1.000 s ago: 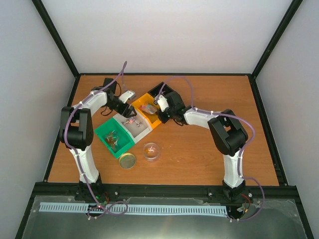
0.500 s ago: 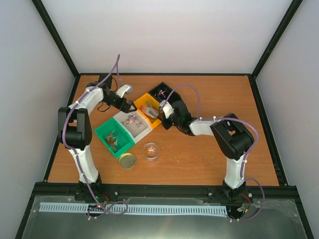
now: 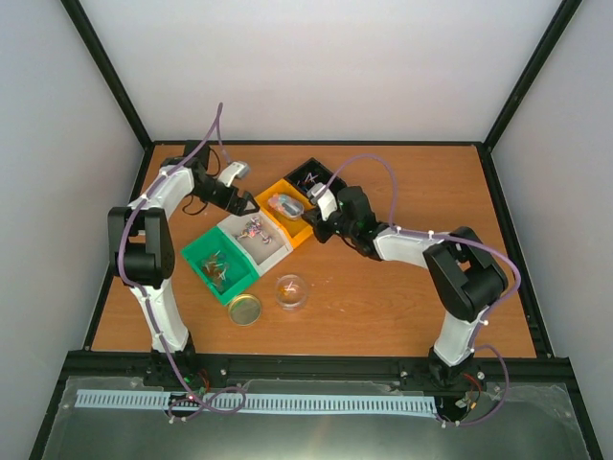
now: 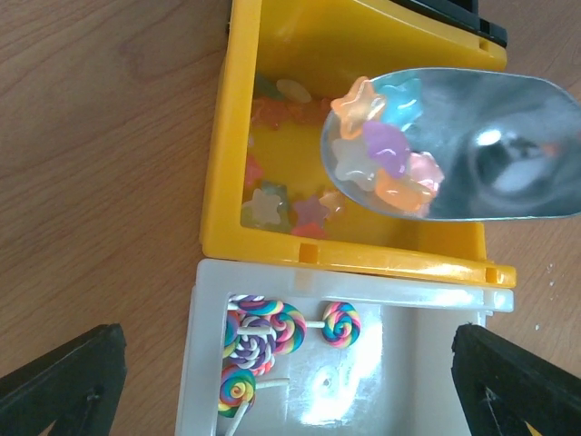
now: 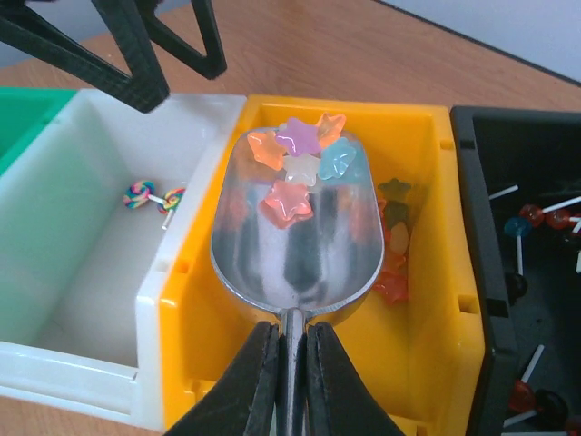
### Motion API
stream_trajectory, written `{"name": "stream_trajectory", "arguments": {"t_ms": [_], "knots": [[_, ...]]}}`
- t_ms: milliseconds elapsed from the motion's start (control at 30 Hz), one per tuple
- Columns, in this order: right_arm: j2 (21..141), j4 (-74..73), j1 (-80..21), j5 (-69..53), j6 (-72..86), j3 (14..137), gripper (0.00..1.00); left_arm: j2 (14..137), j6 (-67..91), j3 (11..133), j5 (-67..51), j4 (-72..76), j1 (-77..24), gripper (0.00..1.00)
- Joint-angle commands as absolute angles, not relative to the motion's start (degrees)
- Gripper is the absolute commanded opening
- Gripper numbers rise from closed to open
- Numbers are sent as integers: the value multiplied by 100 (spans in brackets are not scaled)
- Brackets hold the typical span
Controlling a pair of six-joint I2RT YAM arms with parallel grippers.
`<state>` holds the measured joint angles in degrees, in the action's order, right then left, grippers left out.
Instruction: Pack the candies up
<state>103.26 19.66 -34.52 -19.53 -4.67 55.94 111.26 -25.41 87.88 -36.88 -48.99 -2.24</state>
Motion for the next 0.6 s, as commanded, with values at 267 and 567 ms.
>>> {"name": "stream_trajectory", "arguments": {"t_ms": [267,567], "knots": [[9247,2162,-3410,-2301,-694,4915,3,11117,-2332,9379,-3710,-5345,-129,100],[9185,1688,-3410,-1835,-501,5089,3,11178,-2405,9378,-3823,-5487,-56,100]]}}
